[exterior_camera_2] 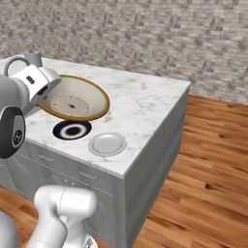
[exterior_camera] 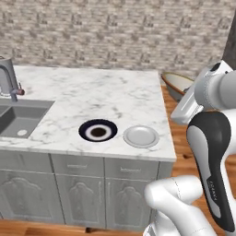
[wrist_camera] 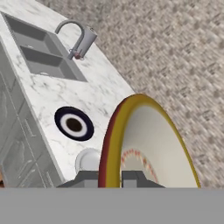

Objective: Move the bowls from the cabinet to the plates on the dining table.

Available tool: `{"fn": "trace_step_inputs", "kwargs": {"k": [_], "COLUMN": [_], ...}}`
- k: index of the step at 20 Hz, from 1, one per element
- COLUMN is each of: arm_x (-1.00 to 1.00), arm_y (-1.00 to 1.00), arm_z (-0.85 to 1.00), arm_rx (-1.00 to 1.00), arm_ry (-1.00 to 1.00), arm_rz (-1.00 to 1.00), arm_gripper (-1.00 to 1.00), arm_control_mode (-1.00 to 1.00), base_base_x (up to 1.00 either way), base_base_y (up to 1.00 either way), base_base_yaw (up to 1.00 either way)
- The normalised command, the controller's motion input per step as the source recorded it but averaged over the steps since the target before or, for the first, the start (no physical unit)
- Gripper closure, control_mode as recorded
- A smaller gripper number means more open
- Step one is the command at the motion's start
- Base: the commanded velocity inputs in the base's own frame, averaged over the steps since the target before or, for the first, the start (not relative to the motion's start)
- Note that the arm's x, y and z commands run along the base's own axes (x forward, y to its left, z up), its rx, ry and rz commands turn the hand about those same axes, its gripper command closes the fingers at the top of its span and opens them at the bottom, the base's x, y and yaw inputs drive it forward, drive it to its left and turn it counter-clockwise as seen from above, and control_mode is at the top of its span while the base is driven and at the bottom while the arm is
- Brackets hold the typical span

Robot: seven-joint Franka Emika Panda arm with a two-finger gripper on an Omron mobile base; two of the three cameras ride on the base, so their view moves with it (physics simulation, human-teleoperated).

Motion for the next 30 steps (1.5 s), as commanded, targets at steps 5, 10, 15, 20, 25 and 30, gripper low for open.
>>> {"fn": "trace_step_inputs", "kwargs": {"k": [5, 10, 15, 20, 25, 30], "arm_x": [0.00, 0.00, 0.00, 0.00, 0.00, 0.27], "arm_y": [0.00, 0.00, 0.00, 0.00, 0.00, 0.00], "arm_z": [0.00, 0.00, 0.00, 0.00, 0.00, -0.24], "arm_rx": [0.00, 0.00, 0.00, 0.00, 0.00, 0.00], "arm_ry": [0.00, 0.00, 0.00, 0.00, 0.00, 0.11], "arm_rz": [0.00, 0.00, 0.00, 0.00, 0.00, 0.08], "arm_gripper": [1.00, 1.00, 1.00, 1.00, 1.00, 1.00], "arm_control_mode": [1.00, 1.00, 1.00, 1.00, 1.00, -1.00], "base_base_x": [0.40, 0.36, 0.32, 0.37, 0.35, 0.00], "base_base_y": [0.00, 0.01, 0.10, 0.05, 0.00, 0.00], "base_base_yaw": [0.10, 0.10, 0.11, 0.11, 0.11, 0.00]}}
